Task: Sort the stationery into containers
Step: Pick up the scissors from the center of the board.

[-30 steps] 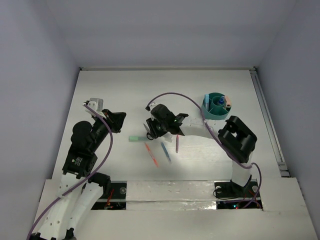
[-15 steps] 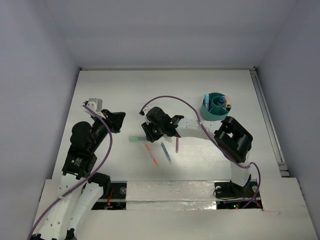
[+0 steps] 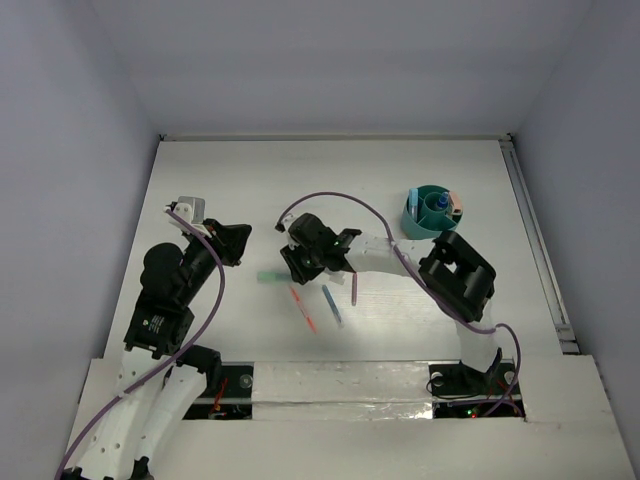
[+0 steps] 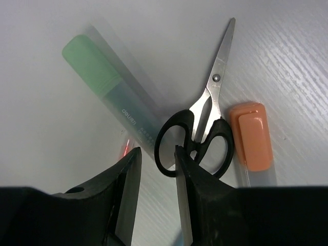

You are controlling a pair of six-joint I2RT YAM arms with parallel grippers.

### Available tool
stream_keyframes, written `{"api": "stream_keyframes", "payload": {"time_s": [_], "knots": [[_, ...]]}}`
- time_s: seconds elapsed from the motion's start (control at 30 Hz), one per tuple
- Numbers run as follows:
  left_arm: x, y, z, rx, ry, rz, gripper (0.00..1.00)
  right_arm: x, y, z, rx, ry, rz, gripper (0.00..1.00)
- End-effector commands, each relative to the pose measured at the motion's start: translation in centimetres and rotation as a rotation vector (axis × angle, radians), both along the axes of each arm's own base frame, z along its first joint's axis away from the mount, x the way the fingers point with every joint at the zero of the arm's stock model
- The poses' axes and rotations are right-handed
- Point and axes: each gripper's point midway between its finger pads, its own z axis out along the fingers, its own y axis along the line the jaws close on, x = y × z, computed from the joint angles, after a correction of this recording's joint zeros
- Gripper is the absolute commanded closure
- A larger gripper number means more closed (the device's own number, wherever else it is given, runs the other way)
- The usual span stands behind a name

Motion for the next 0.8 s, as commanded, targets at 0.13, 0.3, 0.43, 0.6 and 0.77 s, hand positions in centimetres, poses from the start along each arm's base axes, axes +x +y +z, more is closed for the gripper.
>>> {"api": "stream_keyframes", "payload": {"time_s": [0.13,0.3,0.43,0.6,0.77], "knots": [[-0.15,-0.15,2.27,-0.018,-0.078,-0.014,0.94,0.25,1.09,0.72,0.001,-0.016,0.022,0.65],[-0.16,-0.18,2.27,-0.018,-0.078,-0.015,0.93,0.33,1.03,0.83,0.000,-0.020,0.017,0.73],[-0.16,-0.18,2.27,-0.018,-0.078,-0.015,0.93,0.37,1.09,0.82,-0.002,-0.018,0.017,0.77],[-0.19,-0.16,2.30,-0.017,-0.080,-0.015,0.93,0.30,0.87,0.54,-0.014,-0.015,0.018,0.85],[-0.22,-0.16,2.34,-0.018,-0.082,-0.015,0.93,0.82,1.01,1.53,0.005,-0.044,-0.001,0.96]]}}
